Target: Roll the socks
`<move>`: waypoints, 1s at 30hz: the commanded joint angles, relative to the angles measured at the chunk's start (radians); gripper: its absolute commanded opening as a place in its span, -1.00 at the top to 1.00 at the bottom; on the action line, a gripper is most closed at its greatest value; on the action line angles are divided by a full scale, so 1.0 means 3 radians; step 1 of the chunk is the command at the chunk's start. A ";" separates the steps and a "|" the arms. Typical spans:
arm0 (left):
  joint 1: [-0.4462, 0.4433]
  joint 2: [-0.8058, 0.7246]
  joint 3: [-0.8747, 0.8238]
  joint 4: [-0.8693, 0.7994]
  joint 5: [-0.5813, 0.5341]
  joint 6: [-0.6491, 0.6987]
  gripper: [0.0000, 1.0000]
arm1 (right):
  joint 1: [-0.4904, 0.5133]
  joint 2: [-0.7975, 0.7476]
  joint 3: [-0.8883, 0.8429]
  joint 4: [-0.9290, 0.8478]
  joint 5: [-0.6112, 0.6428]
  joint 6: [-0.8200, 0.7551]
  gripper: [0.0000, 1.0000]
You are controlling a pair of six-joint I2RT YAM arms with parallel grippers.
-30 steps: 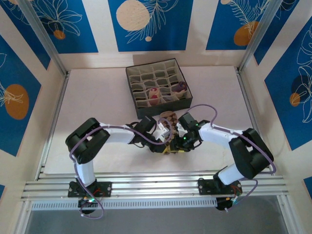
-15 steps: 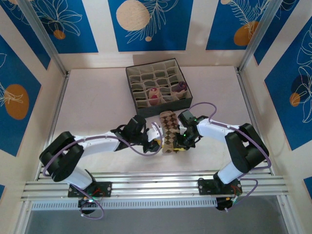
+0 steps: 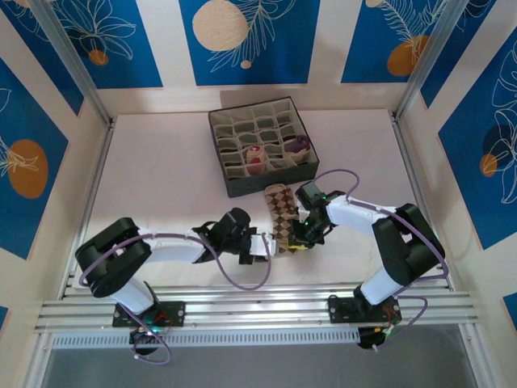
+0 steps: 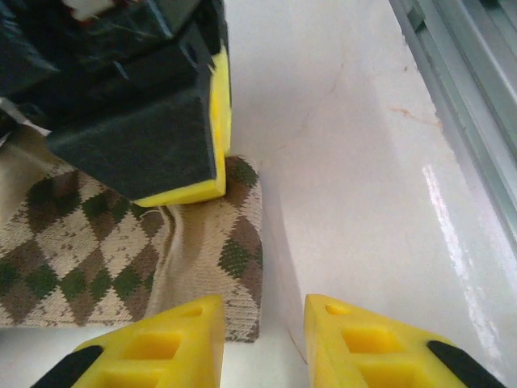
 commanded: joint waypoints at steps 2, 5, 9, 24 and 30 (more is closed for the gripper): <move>-0.0058 0.0106 -0.0029 0.0171 -0.0096 0.0262 0.40 | -0.0031 0.0137 -0.0028 -0.0148 0.0159 -0.0059 0.64; -0.0105 0.0151 -0.0020 0.0208 -0.0157 0.0338 0.39 | -0.0035 0.0153 -0.0024 -0.0149 0.0157 -0.0067 0.64; -0.0135 0.0255 0.0019 0.0222 -0.0235 0.0417 0.31 | -0.0033 0.0177 -0.0021 -0.0148 0.0127 -0.0079 0.64; -0.0166 0.0612 0.0150 0.0463 -0.0533 0.0468 0.15 | 0.0054 0.0111 -0.0035 -0.0124 0.0060 -0.0221 0.66; -0.0154 0.0697 0.0351 0.0112 -0.0598 0.0441 0.40 | 0.0080 0.0056 -0.0043 -0.0105 0.0051 -0.0311 0.64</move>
